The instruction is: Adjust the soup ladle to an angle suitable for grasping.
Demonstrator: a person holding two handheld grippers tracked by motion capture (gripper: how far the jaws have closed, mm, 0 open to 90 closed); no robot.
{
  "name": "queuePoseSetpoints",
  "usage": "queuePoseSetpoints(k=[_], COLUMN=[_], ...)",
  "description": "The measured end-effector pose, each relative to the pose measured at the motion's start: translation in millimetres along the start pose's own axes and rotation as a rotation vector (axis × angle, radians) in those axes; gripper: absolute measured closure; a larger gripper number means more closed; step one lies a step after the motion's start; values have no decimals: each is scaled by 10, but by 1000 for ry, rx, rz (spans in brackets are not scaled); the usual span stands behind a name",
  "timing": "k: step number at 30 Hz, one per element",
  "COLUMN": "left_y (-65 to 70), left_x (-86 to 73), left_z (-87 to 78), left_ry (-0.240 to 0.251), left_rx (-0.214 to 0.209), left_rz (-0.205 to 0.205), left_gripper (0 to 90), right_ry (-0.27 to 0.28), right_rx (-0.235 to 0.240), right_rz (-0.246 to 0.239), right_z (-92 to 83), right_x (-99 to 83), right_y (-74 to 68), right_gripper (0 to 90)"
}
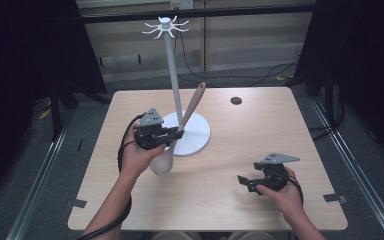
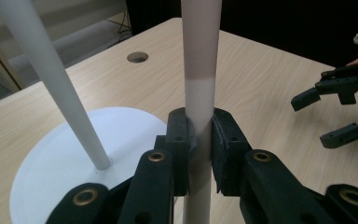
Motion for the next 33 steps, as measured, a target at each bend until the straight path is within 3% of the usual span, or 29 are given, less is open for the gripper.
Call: queuePoseSetpoints(k=[25,33], left_y=[-131,-171], left_x=[158,223], left_z=[-376,-501], left_ry=[85,105], left_rx=[74,98], left_rz=[-28,-17], left_gripper=[789,789], right_ry=[-10,-10], right_rx=[6,8], right_rz=[-23,-21], right_z=[84,94], right_x=[32,36], right_y=[-87,-104], right_gripper=[133,132])
Point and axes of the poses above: each handheld gripper's, and its own axes: z roughly forward along the jaws, x roughly out of its top, y roughly to its right, the point moved 7 cm from there along z, roughly forward along the jaws, and after that the axes turned 9 degrees about z, right-handed, at the moved point
